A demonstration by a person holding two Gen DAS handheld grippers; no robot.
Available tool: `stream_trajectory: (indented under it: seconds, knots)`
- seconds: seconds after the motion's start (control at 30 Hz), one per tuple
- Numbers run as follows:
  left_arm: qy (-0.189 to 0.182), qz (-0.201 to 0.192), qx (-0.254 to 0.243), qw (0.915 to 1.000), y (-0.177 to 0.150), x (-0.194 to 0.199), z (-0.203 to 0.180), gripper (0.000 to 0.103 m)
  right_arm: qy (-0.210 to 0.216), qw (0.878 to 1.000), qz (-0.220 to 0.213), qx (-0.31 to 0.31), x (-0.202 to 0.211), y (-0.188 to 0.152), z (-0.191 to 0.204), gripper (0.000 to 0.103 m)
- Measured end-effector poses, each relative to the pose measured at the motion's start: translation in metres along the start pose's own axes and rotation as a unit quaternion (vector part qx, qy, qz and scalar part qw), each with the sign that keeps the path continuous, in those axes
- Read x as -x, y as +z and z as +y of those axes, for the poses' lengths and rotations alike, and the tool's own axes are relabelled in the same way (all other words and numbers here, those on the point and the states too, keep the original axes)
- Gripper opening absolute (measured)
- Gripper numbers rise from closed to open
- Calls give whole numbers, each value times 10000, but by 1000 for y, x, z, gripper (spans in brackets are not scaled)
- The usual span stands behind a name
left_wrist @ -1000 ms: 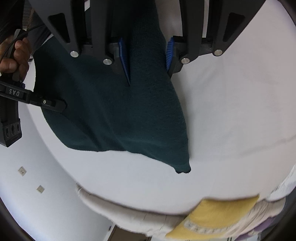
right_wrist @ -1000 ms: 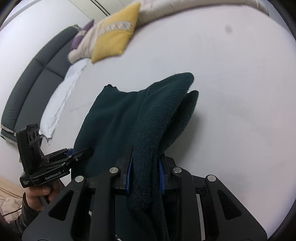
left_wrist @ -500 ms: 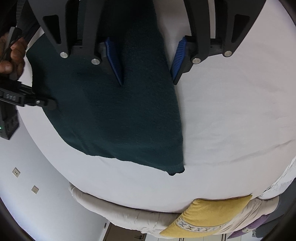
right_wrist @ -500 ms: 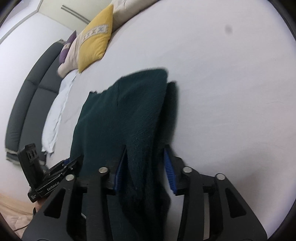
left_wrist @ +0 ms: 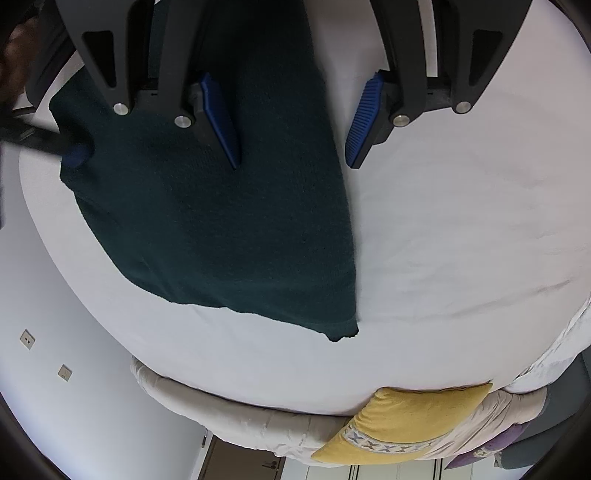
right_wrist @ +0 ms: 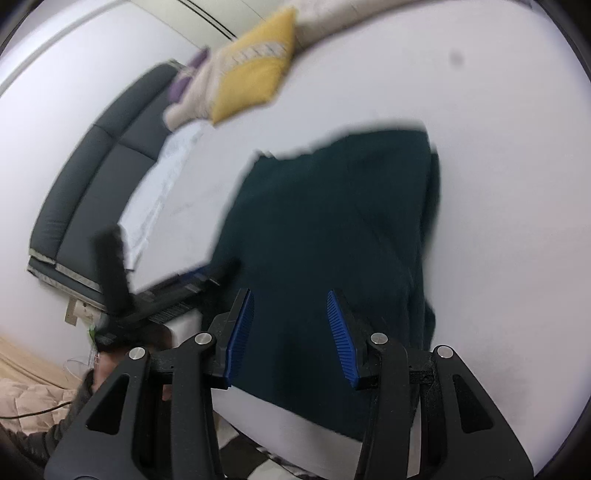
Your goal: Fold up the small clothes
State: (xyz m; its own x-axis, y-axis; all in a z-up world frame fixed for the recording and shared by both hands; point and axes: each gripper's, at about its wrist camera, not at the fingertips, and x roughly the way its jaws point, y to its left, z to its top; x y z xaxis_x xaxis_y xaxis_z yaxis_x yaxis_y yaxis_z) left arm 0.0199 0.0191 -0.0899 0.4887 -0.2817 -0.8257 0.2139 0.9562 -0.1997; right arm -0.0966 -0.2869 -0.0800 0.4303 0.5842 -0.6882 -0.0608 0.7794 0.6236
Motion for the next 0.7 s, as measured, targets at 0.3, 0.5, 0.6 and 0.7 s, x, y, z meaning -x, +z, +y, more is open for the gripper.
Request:
stream_trajectory:
  seconds: [0.3, 0.5, 0.6, 0.7]
  knots:
    - [-87, -218, 158, 9996, -12, 15, 8, 66, 276, 9994, -199, -24, 13, -37, -36, 32]
    - [383, -1009, 58, 9941, -25, 70, 2, 67, -298, 9977, -546, -250, 50, -44, -46, 41]
    - [236, -1395, -193, 9898, -24, 91, -14, 79, -155, 9959, -820, -343, 69, -36, -47, 40]
    - [45, -1367, -333, 9900, -23, 86, -26, 80, 114, 9955, -916, -206, 70, -31, -32, 41]
